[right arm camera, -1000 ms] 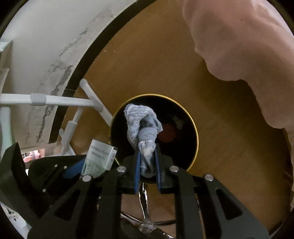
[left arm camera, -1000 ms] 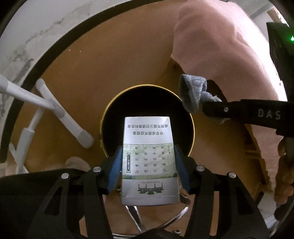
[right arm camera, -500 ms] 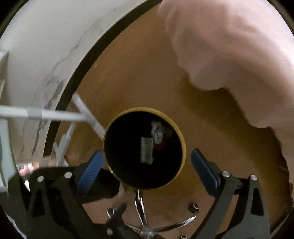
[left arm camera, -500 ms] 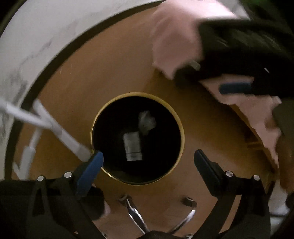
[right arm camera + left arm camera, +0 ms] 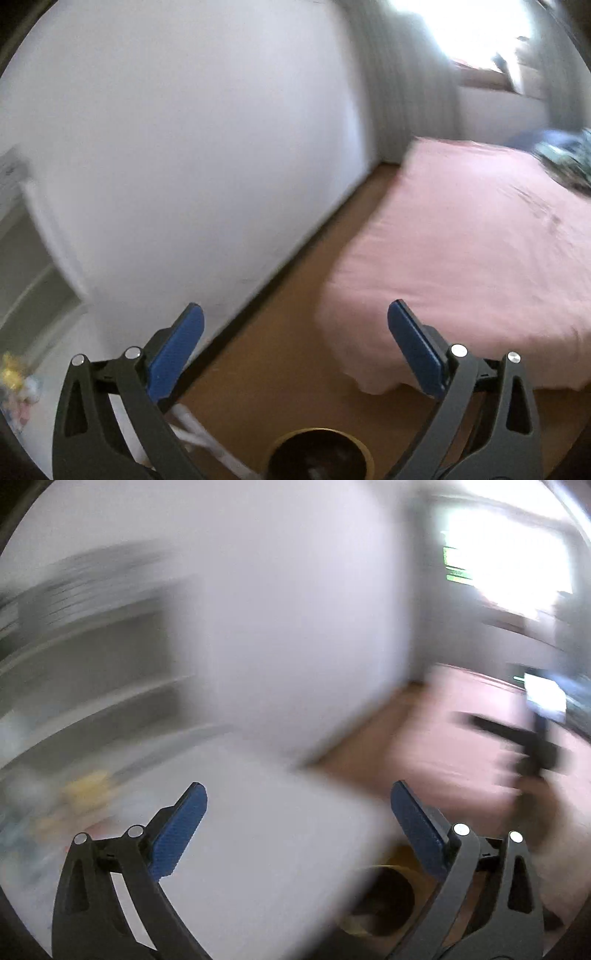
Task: Collect trash
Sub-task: 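Move both tools back over the desk, then grasp the blue-white wrapper with the left gripper while the right grasps the yellow snack bag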
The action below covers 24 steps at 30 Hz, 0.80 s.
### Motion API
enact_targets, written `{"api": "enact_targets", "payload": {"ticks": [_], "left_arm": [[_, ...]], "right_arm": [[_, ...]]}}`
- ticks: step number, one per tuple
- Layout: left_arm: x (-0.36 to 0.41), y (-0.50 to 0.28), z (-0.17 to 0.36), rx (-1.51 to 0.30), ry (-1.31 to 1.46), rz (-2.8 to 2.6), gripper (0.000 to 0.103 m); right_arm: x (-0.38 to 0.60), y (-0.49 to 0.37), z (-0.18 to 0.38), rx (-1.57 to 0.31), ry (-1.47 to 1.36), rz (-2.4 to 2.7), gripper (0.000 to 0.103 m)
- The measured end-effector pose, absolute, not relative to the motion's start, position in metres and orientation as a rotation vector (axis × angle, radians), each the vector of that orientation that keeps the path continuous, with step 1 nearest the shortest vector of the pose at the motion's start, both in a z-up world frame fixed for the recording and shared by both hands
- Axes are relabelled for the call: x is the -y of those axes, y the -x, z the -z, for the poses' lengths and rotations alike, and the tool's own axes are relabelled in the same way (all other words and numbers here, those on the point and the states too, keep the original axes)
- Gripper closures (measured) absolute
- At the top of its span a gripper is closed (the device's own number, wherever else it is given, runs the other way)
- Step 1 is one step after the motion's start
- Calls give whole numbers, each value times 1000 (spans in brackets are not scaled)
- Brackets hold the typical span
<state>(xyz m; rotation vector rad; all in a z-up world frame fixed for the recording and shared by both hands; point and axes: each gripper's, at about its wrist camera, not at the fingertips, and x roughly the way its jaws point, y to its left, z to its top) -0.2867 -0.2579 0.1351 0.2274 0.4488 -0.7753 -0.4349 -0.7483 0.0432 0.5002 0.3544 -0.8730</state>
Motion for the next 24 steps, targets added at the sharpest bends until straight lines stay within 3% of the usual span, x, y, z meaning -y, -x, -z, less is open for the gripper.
{"api": "enact_targets", "payload": {"ticks": [6,17,24], "left_arm": [[77,170,-91,-760,18,169,7],[46,110,-40,-894,-30,207,7],[54,96,-33,-894,-65,294,35]], "right_arm": [[654,303,-52,-453,-351,457,7],[469,125,-63,-623,-113,-24,7],[410,49,-53,-722,-7,-75,16]]}}
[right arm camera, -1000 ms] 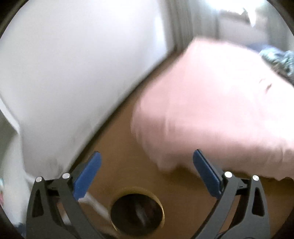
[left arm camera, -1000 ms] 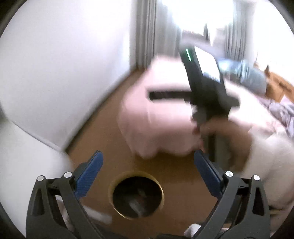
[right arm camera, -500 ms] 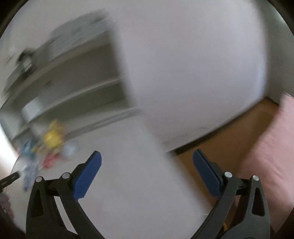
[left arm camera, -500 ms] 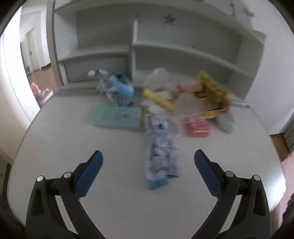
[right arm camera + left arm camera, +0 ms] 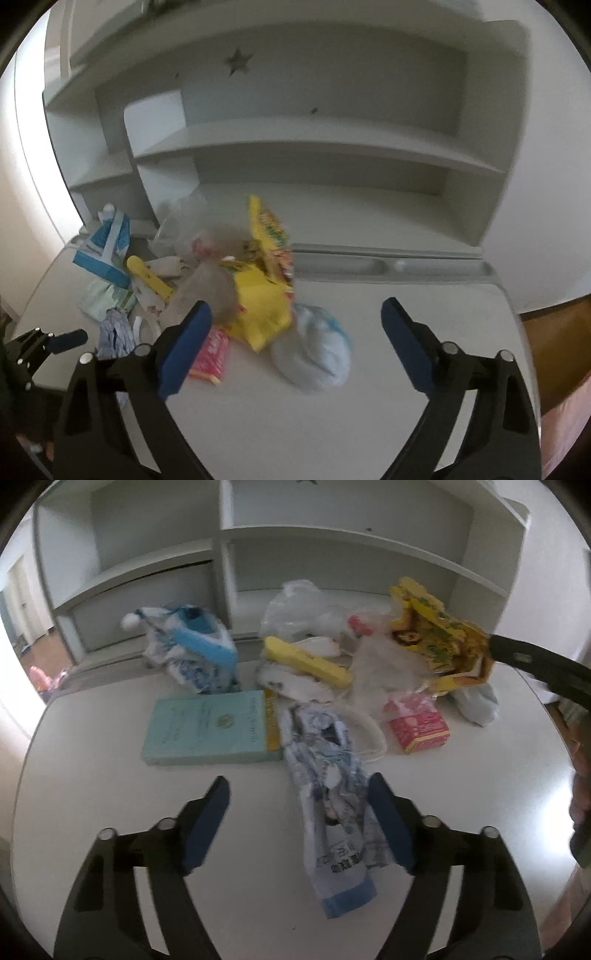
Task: Collect trash
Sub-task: 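Grasp the blue-white wrapper with the left gripper while the right grasps the yellow snack bag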
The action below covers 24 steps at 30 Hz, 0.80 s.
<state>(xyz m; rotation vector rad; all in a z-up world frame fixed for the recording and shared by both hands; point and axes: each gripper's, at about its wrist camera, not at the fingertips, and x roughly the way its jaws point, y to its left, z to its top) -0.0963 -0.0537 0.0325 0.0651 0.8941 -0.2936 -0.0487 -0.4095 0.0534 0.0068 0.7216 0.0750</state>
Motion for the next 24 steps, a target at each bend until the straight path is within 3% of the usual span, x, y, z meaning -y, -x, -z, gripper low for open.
{"api": "enact_targets", "payload": {"ticks": [3,4,5,6,10,24], "left_arm": [[57,92,-31,-899,-35,345,54],[59,90,-30,-898,-26,358,62],[61,90,-30,-893,-29,359,64],[64,90,-30,-885,-39,358,68],[62,90,-31,-877,19,366,77],[52,128,-94,-732,81,369,77]], "right_arm": [[400,30,-46,-747,20,-73,38],[400,28,-44,-761,24,-76,58],[401,24,-40,-782,17,-79,73],[403,23,-36,-797,1,-85,77],[414,34,-33,-786,-37,-85,80],[466,107,-98,-596,-109,-4,87]]}}
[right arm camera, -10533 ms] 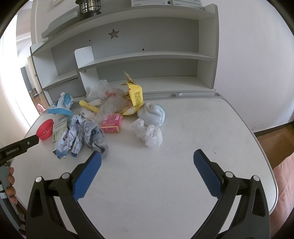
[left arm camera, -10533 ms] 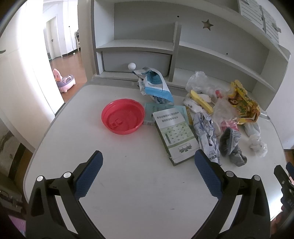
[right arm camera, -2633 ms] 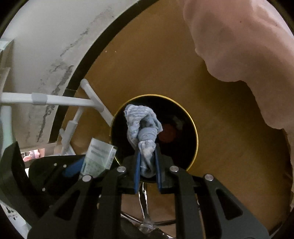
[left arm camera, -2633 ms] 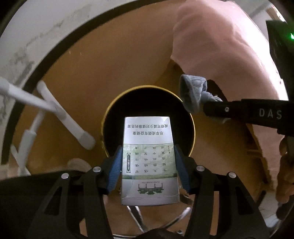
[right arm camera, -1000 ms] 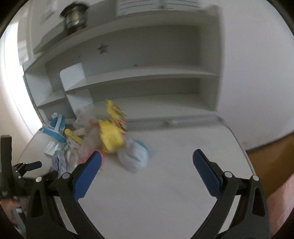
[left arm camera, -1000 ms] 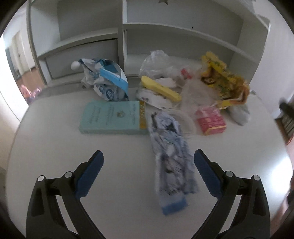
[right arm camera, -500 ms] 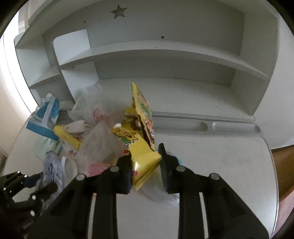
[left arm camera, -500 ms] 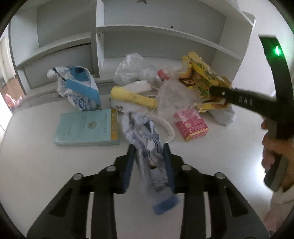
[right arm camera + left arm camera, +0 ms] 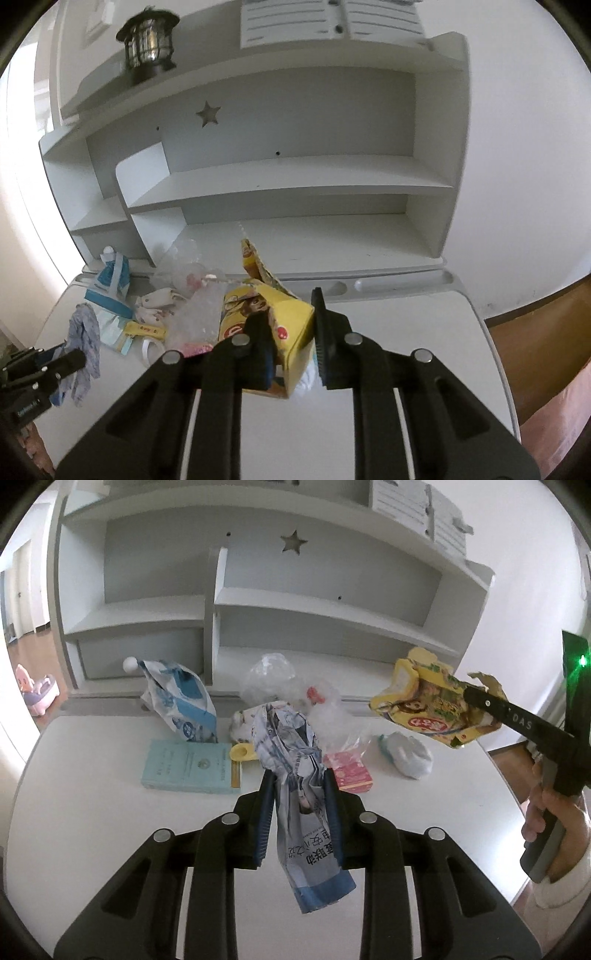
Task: Collect trash
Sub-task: 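Grasp the blue-white wrapper with the left gripper while the right grasps the yellow snack bag, then carry both items over the black bin and open both grippers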
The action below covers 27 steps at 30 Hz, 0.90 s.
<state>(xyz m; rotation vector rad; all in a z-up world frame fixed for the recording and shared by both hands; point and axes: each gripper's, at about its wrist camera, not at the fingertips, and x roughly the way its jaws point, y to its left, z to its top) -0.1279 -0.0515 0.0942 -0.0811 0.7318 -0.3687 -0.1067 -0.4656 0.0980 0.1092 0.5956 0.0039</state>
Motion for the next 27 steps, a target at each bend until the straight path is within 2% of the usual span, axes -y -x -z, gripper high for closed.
{"api": "enact_targets", "payload": {"ticks": [10,15,19,24,27], "left_arm": [[106,158,-114,-705,16,490,77],[186,195,-132,-675,-47,690,77],[281,261,-135,-664,-148,949,77],[382,355,-101,-760,-279,1255,77],[431,391,-51,-890,-363,1341,77]], "right_arm": [[531,191,-91,-541,-273,57,87],[593,276,-131,-418,-315,148,87],[658,367,-145,-373,-332,313,87],[732,443,-98,-473,-413,507,87],[766,462,-48,-599,-466,560,87]]}}
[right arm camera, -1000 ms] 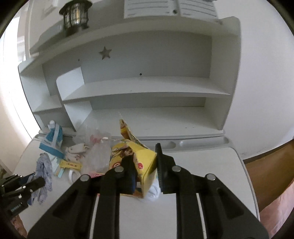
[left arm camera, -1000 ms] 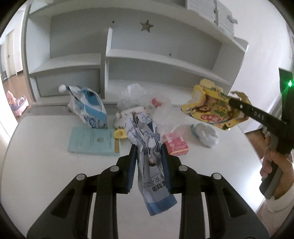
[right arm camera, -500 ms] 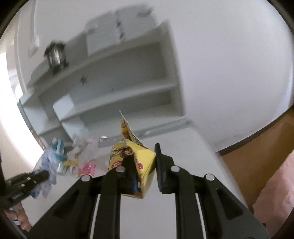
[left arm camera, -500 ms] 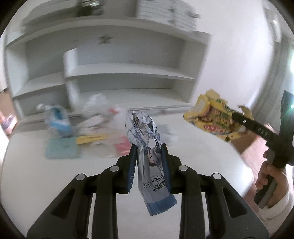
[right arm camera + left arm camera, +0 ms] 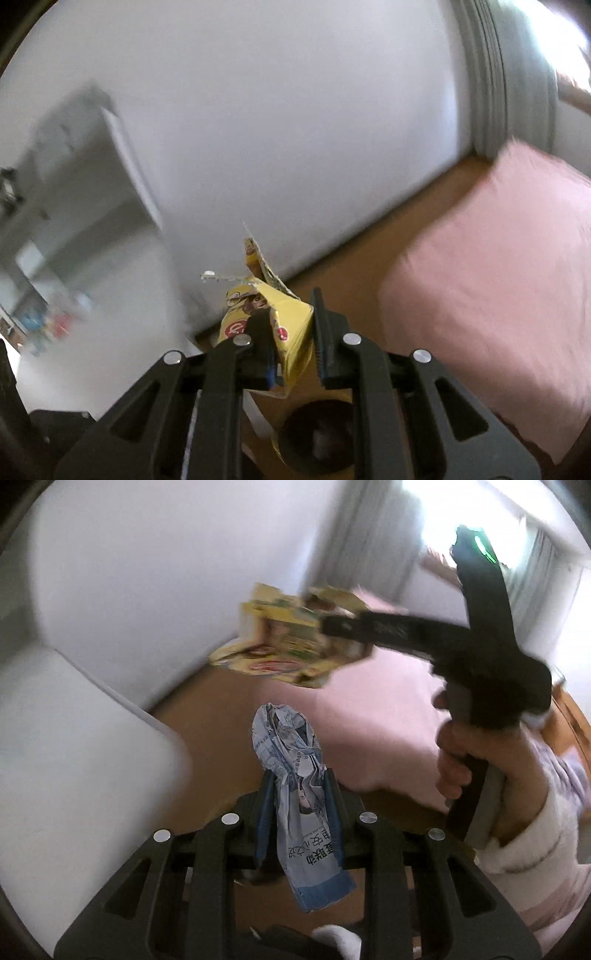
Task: Collect trash
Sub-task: 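Carry both items over the black bin and open both grippers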
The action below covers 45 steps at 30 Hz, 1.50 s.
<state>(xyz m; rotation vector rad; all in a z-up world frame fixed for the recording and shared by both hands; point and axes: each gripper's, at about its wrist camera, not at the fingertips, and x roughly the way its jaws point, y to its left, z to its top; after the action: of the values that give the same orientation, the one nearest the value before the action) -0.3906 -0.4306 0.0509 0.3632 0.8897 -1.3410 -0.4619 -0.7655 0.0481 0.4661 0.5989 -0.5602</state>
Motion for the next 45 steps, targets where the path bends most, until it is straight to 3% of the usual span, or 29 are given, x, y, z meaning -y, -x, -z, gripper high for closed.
{"api": "enact_targets", "payload": {"ticks": [7,11,14,20,30,31,32,34,40,43,45], "left_arm": [[510,402,128,-1186,-629,1196,77],[519,375,201,-1362,-673,1047,77],[514,352,217,-1465,-573,991,77],[521,350,218,-1392,-621,1004,77],[538,342,238,-1419,-612,1039,75],[540,341,238,-1421,-607,1045,68],[540,341,238,-1422,-603,1044,44],[538,342,235,-1397,-592,1040,6],[534,354,216,-1327,-575,1070,7],[526,383,164,-1204,-537,1200,7],[518,408,114,-1088,-517,1321,7]], "right_arm": [[829,453,138,-1067,-686,515,87],[833,440,206,-1228,-737,484,87],[841,435,219,-1246,-776,493,87],[836,428,249,-1294,-830,446,87],[832,418,270,-1344,-842,450,87],[833,415,272,-1340,-862,446,79],[833,414,274,-1340,-890,441,55],[835,414,274,-1337,-900,455,20],[847,424,241,-1247,-896,559,18],[855,446,173,-1075,-711,818,18],[854,460,130,-944,-580,953,9]]}}
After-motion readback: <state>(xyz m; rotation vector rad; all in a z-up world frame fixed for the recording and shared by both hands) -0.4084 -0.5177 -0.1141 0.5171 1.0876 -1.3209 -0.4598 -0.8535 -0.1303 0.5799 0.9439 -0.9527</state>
